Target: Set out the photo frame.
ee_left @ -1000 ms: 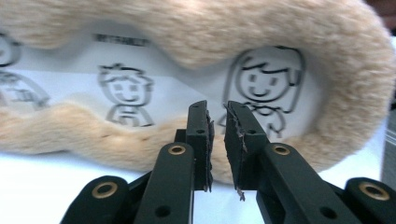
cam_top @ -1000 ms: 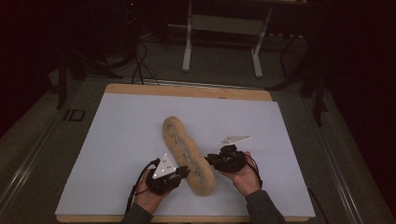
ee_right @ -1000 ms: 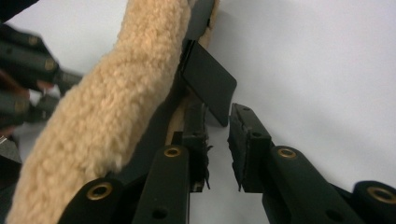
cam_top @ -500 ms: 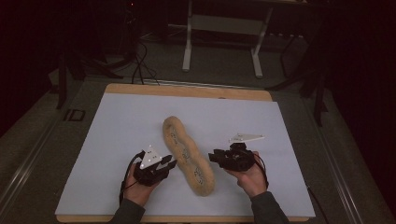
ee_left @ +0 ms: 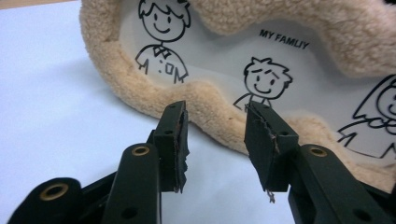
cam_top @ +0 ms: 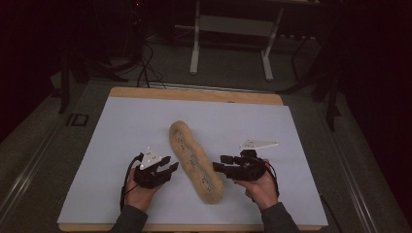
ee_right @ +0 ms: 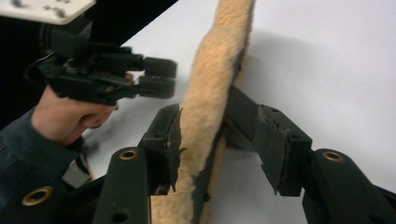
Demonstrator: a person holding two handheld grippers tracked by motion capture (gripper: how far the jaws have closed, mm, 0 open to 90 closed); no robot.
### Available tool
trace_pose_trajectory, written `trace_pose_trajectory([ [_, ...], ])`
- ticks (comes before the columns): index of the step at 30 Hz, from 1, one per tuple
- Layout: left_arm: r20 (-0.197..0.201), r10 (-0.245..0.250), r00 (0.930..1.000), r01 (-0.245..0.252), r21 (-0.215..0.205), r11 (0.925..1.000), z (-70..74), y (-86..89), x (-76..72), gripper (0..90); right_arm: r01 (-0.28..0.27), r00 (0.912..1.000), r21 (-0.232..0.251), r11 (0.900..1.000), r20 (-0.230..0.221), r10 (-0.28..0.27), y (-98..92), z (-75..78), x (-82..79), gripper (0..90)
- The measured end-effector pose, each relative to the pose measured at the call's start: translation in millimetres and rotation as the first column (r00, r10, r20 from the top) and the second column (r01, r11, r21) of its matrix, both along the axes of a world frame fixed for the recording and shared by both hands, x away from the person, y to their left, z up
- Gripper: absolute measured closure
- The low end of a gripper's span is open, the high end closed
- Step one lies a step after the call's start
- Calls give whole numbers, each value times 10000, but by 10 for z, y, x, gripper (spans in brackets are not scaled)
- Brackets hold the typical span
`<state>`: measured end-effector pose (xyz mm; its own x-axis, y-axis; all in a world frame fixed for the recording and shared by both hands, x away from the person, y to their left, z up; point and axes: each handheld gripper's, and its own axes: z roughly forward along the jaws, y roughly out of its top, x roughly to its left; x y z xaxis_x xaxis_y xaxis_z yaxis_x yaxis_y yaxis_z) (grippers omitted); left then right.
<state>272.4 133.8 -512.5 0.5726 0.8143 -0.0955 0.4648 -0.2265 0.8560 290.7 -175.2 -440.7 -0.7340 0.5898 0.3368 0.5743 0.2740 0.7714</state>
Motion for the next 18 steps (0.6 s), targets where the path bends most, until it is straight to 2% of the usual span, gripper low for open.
trace_pose_trajectory([
  [4,-61,118,9999,-117,214,9997,-20,-6,21,557,-161,9999,-131,9998,12,161,47,-12,-45,464],
  [10,-28,214,9998,-214,220,9995,-23,8,29,550,-277,9996,-340,9990,9,277,106,-64,-114,399],
  [14,-132,335,9994,-335,-30,9994,-18,47,56,544,-339,9992,-934,9951,156,355,193,-194,-226,363],
  [16,-146,337,9993,-340,-141,9993,-15,59,64,547,-316,9993,-1030,9942,145,332,200,-214,-234,362],
  [18,-179,496,9986,-504,-481,9976,-6,101,96,556,-161,9998,-1189,9928,71,171,212,-301,-244,353],
])
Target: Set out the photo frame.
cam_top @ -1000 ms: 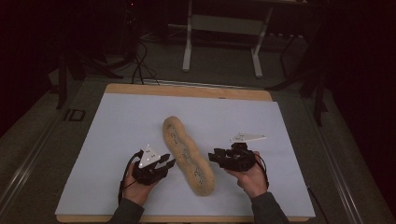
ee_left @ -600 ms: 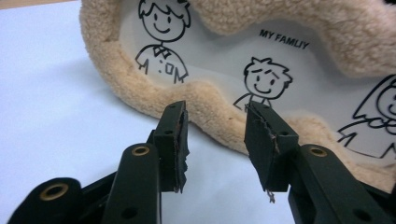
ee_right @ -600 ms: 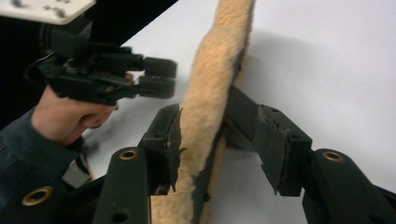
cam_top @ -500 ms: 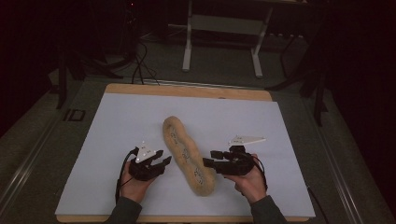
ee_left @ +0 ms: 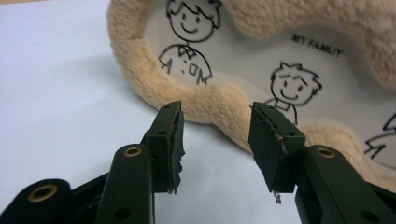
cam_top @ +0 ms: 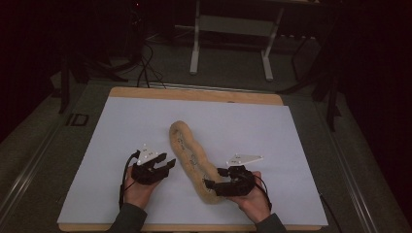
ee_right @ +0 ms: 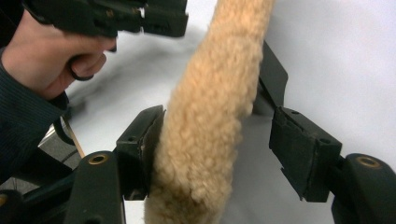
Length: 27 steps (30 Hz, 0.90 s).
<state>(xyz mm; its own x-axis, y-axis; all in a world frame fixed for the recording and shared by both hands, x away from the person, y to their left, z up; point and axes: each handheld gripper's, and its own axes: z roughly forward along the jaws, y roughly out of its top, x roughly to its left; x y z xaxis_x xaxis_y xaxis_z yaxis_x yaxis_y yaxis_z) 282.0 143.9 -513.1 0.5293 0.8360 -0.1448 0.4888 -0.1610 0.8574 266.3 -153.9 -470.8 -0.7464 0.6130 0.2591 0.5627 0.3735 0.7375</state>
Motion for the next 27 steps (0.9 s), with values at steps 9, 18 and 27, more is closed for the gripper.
trace_pose_trajectory([
  [9,-34,421,9991,-420,305,9987,41,84,196,561,-14,10000,-325,9995,71,16,13,-93,-118,358],
  [18,46,673,9977,-675,733,9950,137,115,380,554,-282,9984,-806,9963,464,321,47,-72,-182,573],
  [27,14,607,9982,-605,1165,9913,113,65,466,505,-622,9922,-1257,9901,995,750,-21,-49,-143,617],
])
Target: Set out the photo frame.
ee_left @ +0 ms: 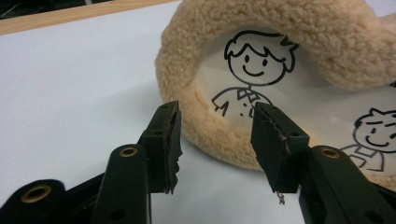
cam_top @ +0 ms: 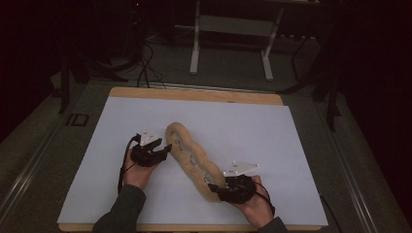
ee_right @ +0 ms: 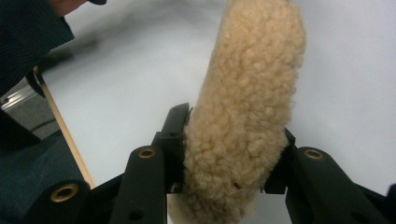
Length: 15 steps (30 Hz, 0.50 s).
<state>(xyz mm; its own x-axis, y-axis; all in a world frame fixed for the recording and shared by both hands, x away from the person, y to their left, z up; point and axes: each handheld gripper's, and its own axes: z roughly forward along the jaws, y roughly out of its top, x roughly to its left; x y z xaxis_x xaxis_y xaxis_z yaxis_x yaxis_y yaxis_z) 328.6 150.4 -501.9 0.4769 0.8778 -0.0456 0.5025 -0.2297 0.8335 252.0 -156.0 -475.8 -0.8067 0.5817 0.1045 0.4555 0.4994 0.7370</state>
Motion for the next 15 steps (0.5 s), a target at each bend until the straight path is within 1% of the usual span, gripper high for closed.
trace_pose_trajectory([
  [1,4,93,10000,-93,139,9999,-3,-2,11,495,-51,10000,50,10000,14,51,-11,-4,8,620],
  [5,-86,262,9996,-261,222,9994,-1,21,57,490,-371,9993,40,9993,84,371,-36,-4,30,631],
  [9,-44,396,9992,-395,354,9986,6,44,89,490,-650,9976,-112,9978,236,652,-34,3,40,631],
  [10,-88,579,9983,-575,387,9976,5,65,117,490,-697,9973,-99,9975,231,699,-39,2,47,631],
  [13,-111,614,9981,-609,457,9971,2,79,139,491,-784,9967,-85,9969,197,786,-51,1,64,631],
  [15,-226,470,9986,-461,389,9982,7,88,185,509,-860,9962,-32,9963,139,860,-63,0,82,631],
])
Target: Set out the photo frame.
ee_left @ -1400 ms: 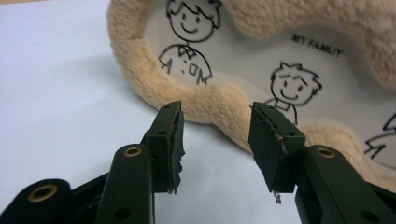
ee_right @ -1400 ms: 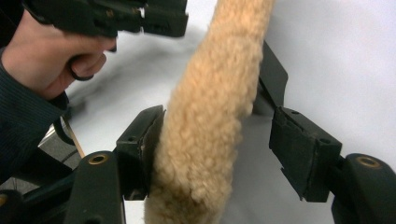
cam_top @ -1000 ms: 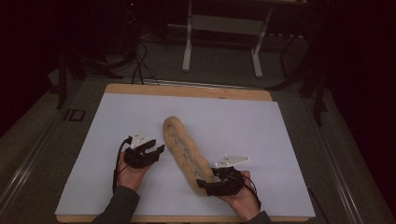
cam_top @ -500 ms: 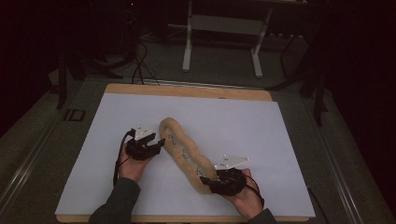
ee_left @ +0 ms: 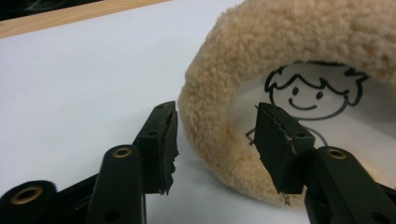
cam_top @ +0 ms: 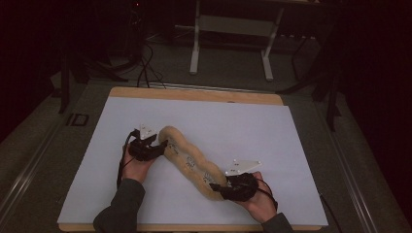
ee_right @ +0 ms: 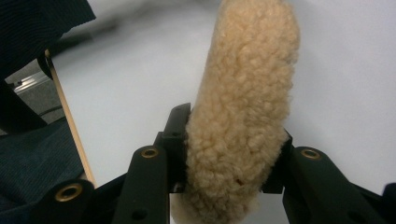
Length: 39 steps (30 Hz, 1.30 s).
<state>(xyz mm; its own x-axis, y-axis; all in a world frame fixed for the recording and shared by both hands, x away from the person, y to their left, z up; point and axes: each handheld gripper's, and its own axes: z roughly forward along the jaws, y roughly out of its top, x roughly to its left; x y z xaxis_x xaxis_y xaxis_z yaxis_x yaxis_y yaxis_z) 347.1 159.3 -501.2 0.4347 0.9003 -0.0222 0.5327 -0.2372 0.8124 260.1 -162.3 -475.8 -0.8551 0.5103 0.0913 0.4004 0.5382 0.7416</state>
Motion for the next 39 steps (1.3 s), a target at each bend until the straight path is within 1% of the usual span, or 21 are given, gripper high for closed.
trace_pose_trajectory([
  [5,-96,76,9999,-75,102,9999,13,-2,83,549,-110,9999,-14,9999,33,110,-5,-1,9,632],
  [8,-42,91,9999,-90,105,9999,14,26,111,600,-149,9999,-2,9999,10,149,-14,-1,18,632],
  [11,-107,-22,9999,22,72,10000,-5,53,132,607,-196,9998,-16,9998,15,196,-14,-1,23,631],
  [14,-158,-102,9998,101,-71,9999,-20,66,149,611,-202,9998,-14,9998,-36,202,-20,0,32,631],
  [16,-154,-134,9998,133,-69,9999,-20,63,151,636,-194,9998,24,9998,-42,195,-23,-3,34,630],
  [17,-123,-233,9997,233,-15,9997,-17,44,148,636,-188,9998,44,9998,-51,189,-25,-5,35,630],
  [18,-149,-213,9997,213,5,9998,-15,36,147,676,-191,9998,-11,9998,-7,191,-22,-3,31,628],
  [19,-204,-181,9996,181,7,9998,-11,34,144,697,-196,9998,-32,9998,15,197,-20,-2,29,628],
  [21,-223,-173,9996,176,99,9998,-7,41,134,721,-214,9998,-39,9998,51,214,-19,-2,28,626],
  [25,-176,-53,9998,58,266,9996,-5,40,96,733,-160,9997,-70,9998,199,162,-14,-1,20,614],
  [29,-159,97,9998,-93,268,9996,-7,45,65,734,150,9996,-129,9998,250,-147,-36,2,22,568],
  [31,-163,141,9998,-138,241,9996,-9,52,50,735,346,9993,-126,9993,135,-344,-54,-2,28,518],
  [32,-151,157,9998,-154,209,9997,-12,62,40,735,422,9991,-111,9990,30,-421,-61,-8,32,486],
  [33,-162,173,9997,-170,183,9997,-13,67,34,735,622,9980,-109,9980,-133,-623,-72,-20,35,459],
  [36,-127,223,9997,-221,105,9997,-20,83,10,736,740,9965,-33,9973,-384,-741,-88,-49,21,445],
  [39,-126,285,9995,-285,15,9996,-27,101,-16,737,717,9961,-66,9974,-506,-720,-88,-61,7,438],
])
